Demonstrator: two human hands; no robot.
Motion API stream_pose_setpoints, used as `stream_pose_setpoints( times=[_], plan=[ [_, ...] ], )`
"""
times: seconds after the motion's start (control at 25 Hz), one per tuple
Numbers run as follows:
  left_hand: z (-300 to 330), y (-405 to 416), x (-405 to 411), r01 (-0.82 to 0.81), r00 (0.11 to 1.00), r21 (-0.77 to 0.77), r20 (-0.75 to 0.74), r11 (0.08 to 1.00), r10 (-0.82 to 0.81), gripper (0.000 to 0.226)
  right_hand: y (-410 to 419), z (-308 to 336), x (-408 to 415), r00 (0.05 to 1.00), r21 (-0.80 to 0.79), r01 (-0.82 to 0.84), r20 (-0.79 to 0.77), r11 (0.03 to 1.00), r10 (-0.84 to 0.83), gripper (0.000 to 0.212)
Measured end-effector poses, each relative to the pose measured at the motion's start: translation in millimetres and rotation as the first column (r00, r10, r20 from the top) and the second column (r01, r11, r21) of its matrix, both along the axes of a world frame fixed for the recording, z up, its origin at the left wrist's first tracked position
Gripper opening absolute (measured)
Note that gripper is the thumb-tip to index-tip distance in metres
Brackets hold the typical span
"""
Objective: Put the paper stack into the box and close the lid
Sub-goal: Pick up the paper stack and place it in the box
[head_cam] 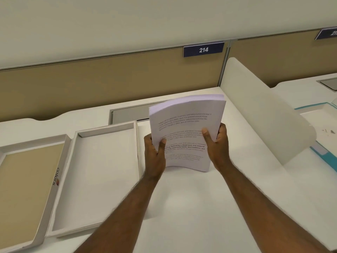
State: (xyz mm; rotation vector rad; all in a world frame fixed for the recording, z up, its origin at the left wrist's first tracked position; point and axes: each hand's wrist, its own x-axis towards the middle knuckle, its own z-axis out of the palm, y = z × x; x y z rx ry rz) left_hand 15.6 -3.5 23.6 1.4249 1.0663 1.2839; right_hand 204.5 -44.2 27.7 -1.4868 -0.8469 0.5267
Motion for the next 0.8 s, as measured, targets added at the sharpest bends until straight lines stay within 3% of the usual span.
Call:
stream_pose_setpoints(
  times=[0.12, 0.24, 0.36, 0.6, 0.8],
  plan=[
    [15.0, 2.3, -1.0, -0.002, 1.000, 0.035, 0.027, 0.999, 0.001, 0.039, -5.6, 2.8, -10.8, 0.998, 0.019, 0.052, 0.028, 0.998, -0.052, 0.048],
    [22.7, 2.3, 0.8, -0.010, 0.996, 0.007, 0.083, 1.000, 0.009, 0.031, -10.4, 2.6, -24.8, 0.991, 0.056, 0.126, 0.039, 0.990, -0.128, 0.029],
    [14.9, -0.3, -3.0, -0.024, 0.998, 0.017, 0.067, 1.000, 0.023, 0.028, -18.1, 0.0, -31.0, 0.983, 0.105, 0.155, 0.081, 0.982, -0.164, 0.028],
    [5.5, 0.7, -11.1, 0.042, 0.999, 0.001, 0.007, 0.999, -0.042, 0.027, -28.6, -7.3, -24.3, 0.988, 0.077, 0.038, 0.147, 0.996, -0.049, 0.052],
    [-8.9, 7.2, -19.0, 0.079, 0.988, -0.021, -0.129, 0.997, -0.081, 0.025, -25.1, -13.8, -19.9, 0.981, -0.026, 0.033, 0.192, 0.999, -0.027, 0.047]
  ],
)
